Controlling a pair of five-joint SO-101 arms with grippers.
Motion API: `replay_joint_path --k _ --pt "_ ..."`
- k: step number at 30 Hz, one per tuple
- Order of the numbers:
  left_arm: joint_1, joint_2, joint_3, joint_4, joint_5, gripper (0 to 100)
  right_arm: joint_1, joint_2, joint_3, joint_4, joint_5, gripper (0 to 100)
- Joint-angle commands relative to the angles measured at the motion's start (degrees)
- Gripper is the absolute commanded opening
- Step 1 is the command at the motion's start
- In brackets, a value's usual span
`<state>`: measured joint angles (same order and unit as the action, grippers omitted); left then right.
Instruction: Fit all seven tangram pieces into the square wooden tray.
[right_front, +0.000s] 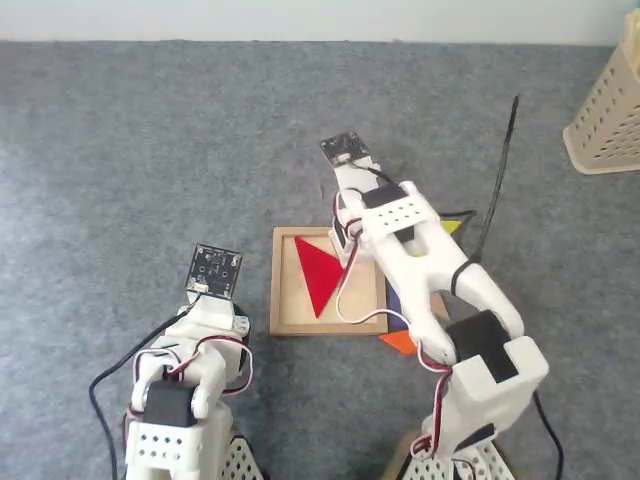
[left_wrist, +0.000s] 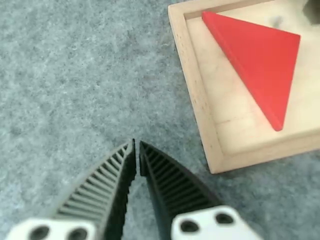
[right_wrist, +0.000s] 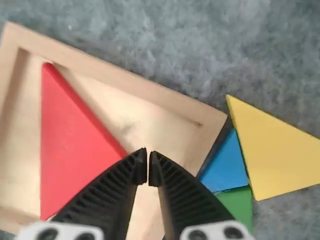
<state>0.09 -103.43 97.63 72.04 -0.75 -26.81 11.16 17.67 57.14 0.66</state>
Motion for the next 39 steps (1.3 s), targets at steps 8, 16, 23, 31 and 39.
replay_joint_path --k 8,16,23,31,39 --pt "-0.35 -1.23 -1.1 0.35 0.35 1 -6.64 -3.21 1.93 0.66 0.97 0.7" --pt "-0.35 -1.23 -1.1 0.35 0.35 1 -12.26 -3.3 1.76 0.22 0.88 0.9" --pt "-0.35 -1.23 -1.1 0.35 0.35 1 -8.84 -5.67 -0.62 3.3 0.97 1.0" --pt "-0.35 -1.23 -1.1 0.35 0.35 1 7.6 -17.01 -9.14 18.42 1.85 7.4" --pt "-0.35 -1.23 -1.1 0.35 0.35 1 13.32 -3.47 -17.93 20.44 23.74 21.6"
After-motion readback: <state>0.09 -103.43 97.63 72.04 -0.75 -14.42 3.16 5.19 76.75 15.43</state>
